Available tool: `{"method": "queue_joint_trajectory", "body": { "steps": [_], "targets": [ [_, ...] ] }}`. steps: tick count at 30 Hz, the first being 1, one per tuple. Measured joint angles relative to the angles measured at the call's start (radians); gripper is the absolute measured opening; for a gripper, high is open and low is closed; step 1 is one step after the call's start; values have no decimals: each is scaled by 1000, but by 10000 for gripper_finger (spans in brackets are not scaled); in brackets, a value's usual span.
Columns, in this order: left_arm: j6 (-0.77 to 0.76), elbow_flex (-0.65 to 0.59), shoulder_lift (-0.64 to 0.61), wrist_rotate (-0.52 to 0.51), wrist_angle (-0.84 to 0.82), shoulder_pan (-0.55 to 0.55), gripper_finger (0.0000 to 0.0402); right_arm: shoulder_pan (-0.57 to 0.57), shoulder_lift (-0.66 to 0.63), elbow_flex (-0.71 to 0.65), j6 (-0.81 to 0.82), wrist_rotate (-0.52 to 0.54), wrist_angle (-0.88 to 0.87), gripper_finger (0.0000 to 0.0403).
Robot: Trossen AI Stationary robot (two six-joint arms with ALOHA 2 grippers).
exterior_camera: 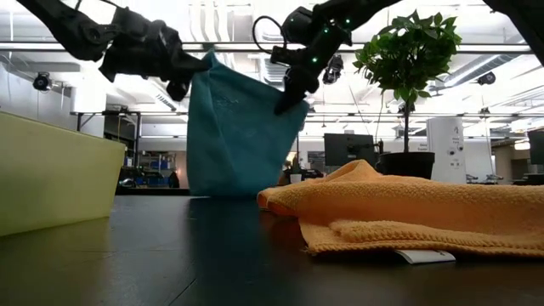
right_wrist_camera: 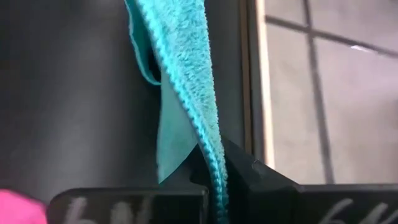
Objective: Fold microfiber towels
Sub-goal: Fold the blue microfiber towel
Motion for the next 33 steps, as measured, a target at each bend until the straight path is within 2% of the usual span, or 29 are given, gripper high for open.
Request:
{"method": "queue_joint_trajectory", "body": {
  "steps": [7,13,22,25,28,31,33],
  "targets": [
    [0,-62,0,-1,1,-113,0,60,0,-5,24,-15,-117,8],
    [0,-117,0,-7,-2,-207,0,120,0,-26,72,-136,-196,8],
    [0,-156,0,-29,1,-268,0,190,0,-78,81,-132,-199,8],
    [1,-167,0,-49,-4,-268,0,195,-1,-77,102,-77,-199,8],
    [1,-167,0,-49,-8,-268,10,196,-6,-77,128,73,-200,8],
    [8,-167,0,-49,-8,-268,39,195,-12,-76,150,234,-213,8],
    [28,-167,0,-68,-8,-266,66,194,-14,-76,152,289,-213,8]
  ]
}}
